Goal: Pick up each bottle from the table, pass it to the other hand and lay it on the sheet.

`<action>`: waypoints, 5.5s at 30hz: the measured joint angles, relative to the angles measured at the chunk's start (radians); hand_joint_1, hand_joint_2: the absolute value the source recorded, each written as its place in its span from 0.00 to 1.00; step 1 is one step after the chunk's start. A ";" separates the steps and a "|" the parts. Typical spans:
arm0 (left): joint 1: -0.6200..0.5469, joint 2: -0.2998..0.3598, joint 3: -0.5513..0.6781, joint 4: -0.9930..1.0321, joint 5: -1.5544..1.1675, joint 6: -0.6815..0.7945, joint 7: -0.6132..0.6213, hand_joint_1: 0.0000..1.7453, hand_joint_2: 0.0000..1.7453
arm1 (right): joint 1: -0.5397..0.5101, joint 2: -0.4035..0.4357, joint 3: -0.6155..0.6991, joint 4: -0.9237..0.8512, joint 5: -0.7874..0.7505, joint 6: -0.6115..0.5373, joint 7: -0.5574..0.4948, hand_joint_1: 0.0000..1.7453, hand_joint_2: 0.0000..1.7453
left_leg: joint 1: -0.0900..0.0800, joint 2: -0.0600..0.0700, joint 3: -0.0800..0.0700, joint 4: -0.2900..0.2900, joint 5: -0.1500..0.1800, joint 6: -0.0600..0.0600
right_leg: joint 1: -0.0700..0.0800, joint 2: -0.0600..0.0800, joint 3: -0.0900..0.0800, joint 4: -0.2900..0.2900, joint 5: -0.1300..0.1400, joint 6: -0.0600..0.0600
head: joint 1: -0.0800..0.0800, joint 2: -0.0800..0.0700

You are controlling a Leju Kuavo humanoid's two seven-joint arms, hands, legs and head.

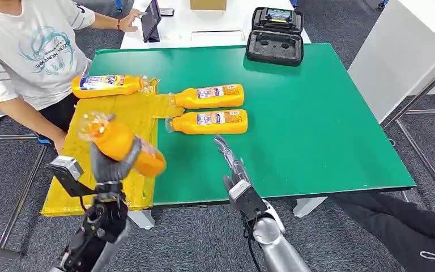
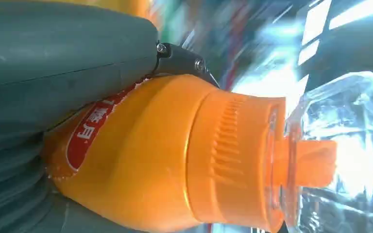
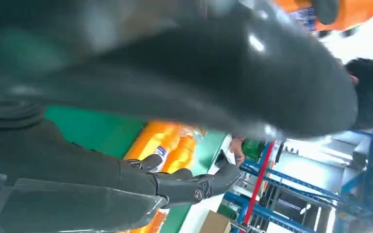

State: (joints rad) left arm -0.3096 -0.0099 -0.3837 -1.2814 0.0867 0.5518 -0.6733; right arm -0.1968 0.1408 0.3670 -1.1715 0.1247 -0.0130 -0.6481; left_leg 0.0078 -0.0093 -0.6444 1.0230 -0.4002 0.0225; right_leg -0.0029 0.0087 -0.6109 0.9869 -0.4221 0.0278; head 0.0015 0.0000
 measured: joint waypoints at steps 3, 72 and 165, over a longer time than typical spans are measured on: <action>-0.051 0.024 0.045 0.000 -0.186 0.073 0.002 1.00 1.00 | 0.012 -0.006 0.008 -0.021 -0.014 0.000 0.002 0.00 0.00 | 0.000 0.000 0.000 0.000 0.000 0.000 | 0.000 0.000 0.000 0.000 0.000 0.000 | 0.000 0.000; -0.431 0.215 -0.128 0.759 -1.128 -0.339 0.377 1.00 1.00 | -0.031 -0.021 0.074 -0.013 -0.116 0.096 -0.031 0.00 0.00 | 0.001 0.000 0.000 0.000 0.001 0.000 | 0.001 0.000 0.000 0.001 0.000 0.000 | 0.000 0.000; -0.070 0.042 0.207 0.145 -0.045 0.062 -0.028 0.00 1.00 | -0.263 -0.103 0.073 0.179 0.041 -0.167 0.078 0.00 1.00 | -0.001 0.001 0.003 0.000 0.001 -0.001 | -0.001 0.001 0.003 0.001 0.001 0.000 | 0.000 0.000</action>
State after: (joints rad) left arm -0.3794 0.0321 -0.1763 -1.1363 0.0420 0.6142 -0.7012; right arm -0.4595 0.0378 0.4395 -0.9927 0.1659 -0.1800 -0.5699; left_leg 0.0072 -0.0087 -0.6416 1.0229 -0.3992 0.0212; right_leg -0.0037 0.0094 -0.6083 0.9875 -0.4215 0.0277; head 0.0019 0.0000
